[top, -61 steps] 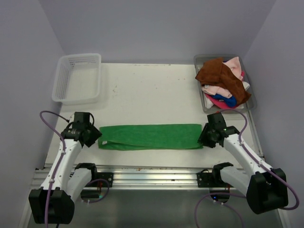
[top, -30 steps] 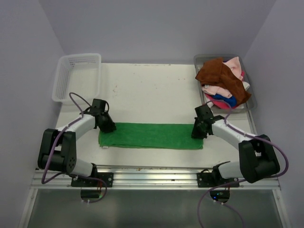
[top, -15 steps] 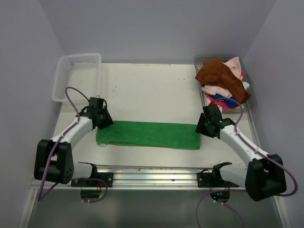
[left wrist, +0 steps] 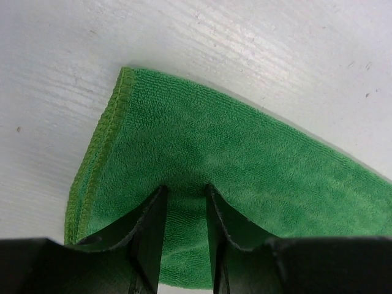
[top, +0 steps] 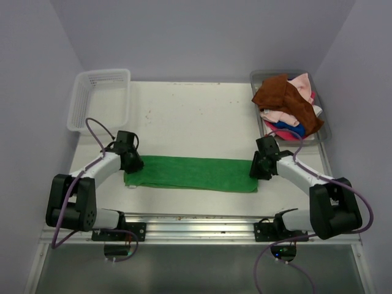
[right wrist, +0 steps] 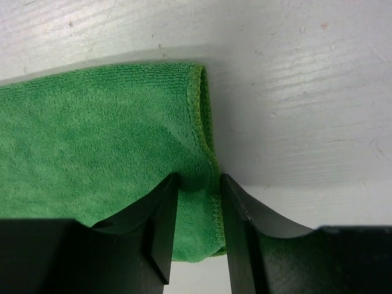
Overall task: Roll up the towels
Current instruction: Fold the towel
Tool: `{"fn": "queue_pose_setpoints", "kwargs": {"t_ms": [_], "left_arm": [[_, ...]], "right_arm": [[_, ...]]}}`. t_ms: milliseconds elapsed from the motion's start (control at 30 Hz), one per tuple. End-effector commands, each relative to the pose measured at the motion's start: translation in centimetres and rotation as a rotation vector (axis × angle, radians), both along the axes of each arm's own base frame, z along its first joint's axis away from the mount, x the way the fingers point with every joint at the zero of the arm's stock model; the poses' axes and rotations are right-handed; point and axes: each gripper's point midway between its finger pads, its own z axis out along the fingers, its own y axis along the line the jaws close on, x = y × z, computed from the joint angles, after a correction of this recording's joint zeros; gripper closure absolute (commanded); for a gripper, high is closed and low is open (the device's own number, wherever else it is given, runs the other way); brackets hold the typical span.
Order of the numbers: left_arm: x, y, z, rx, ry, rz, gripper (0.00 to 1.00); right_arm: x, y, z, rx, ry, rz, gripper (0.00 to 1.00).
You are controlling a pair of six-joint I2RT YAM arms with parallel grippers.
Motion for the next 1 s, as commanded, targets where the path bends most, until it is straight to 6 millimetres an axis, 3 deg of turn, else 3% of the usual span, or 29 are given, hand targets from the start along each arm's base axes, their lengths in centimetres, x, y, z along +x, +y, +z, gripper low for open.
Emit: {"fn": "queue_pose_setpoints", "kwargs": {"t_ms": [0,67,200,433,733,900,967], "left_arm": [[-0.8,0.0,-2.2,-0.015,0.036,0.018,0.65],[-1.0,-0.3,-2.6,-0.030,0.037,0.011,0.65],[-1.4,-0.9,-3.0,-0.038,0.047,-0.005,0.65],[-3.2,-3.0,-4.2,-0.079,0.058,-0.059,0.66],[-5.6,-8.3,-4.2,-0.141,0.074,-0.148,0.65],[-5.0,-10.5,-2.2,-0.147,0.050,-0.213,0.64],[-4.5,-10.3,-1.4,-0.125,0.028,-0.226,0.63]], "right_arm": [[0.4,0.3,-0.7,0.014,-0.005,0.005,0.63],[0.4,0.0,-0.9,-0.001,-0.003,-0.003,0.67],[0.3,-0.6,-0.3,-0.026,-0.016,-0.022,1.00],[0.7,-1.9,4.7,-0.065,-0.127,-0.077,1.00],[1.7,-3.7,12.3,-0.151,-0.270,-0.043,1.00],[2.8,-2.1,15.8,-0.087,-0.332,0.010,1.00],[3.0,-0.8,16.7,-0.058,-0.352,0.036,1.00]]}}
